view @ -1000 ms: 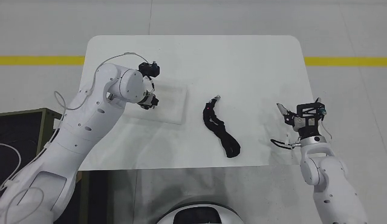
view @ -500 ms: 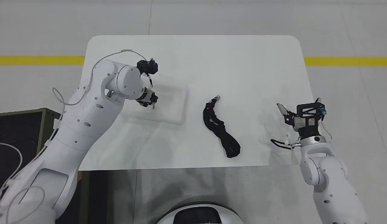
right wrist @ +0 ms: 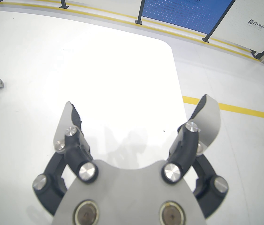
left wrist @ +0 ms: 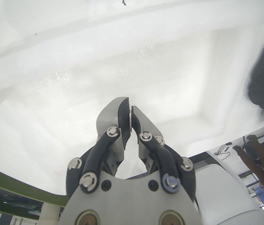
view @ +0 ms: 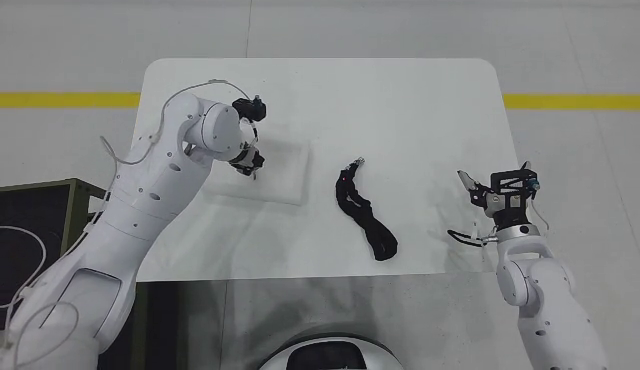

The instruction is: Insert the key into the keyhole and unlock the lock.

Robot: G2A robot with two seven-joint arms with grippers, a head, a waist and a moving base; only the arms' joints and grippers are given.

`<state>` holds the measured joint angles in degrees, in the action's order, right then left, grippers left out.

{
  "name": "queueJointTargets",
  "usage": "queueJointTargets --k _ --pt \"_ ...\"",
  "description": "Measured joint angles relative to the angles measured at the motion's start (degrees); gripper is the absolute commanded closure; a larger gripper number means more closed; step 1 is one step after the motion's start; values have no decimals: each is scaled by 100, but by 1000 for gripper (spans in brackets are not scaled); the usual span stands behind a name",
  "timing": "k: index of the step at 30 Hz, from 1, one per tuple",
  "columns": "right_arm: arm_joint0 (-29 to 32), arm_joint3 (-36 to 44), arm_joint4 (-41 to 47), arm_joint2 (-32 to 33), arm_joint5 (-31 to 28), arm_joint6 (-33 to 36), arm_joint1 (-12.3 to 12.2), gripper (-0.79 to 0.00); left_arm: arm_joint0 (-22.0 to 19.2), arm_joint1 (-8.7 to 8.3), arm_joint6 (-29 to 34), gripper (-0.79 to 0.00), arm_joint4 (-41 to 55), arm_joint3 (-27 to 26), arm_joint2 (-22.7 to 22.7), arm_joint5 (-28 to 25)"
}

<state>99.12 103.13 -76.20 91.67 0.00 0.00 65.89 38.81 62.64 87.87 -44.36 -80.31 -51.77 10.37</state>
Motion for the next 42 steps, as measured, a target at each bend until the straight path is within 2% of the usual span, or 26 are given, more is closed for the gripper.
queueJointTargets --k 5,12,15,20,22,25,28,31,33,36,38,40,42 --pt "0 0 0 0 0 0 0 -785 70 -34 14 0 -313 -181 -105 113" --pt "0 0 0 0 0 0 0 -785 452 -190 -52 0 -519 -1271 -775 323" --pt "0 0 0 0 0 0 0 -785 799 -259 -369 0 -486 -1683 -1214 433" --pt "0 0 0 0 0 0 0 -785 1584 -320 -1470 0 419 -2180 -2218 554" --pt "0 0 0 0 0 0 0 -785 1970 -315 -1994 0 1406 -2154 -2766 372" --pt "0 0 0 0 0 0 0 -785 2500 -291 -2519 0 3176 -1803 -3552 -133" --pt "0 0 0 0 0 0 0 -785 2873 -274 -2629 0 4700 -1341 -4118 -675" --pt "0 0 0 0 0 0 0 -785 3077 -268 -2396 0 5830 -1073 -4352 -951" --pt "0 0 0 0 0 0 0 -785 3085 -268 -2382 0 6064 -1070 -4354 -954" --pt "-1 2 2 -1 -1 2 1 -785 3079 -269 -2400 0 5877 -1079 -4347 -944" --pt "-12 167 199 -49 -199 200 11 -785 3078 -269 -2400 0 5861 -1079 -4347 -943" --pt "-111 579 912 -54 -751 919 4 -785 3079 -269 -2400 0 5868 -1079 -4347 -943" --pt "-292 947 1655 -167 -978 1793 5 -785 3079 -269 -2400 0 5870 -1079 -4347 -944"
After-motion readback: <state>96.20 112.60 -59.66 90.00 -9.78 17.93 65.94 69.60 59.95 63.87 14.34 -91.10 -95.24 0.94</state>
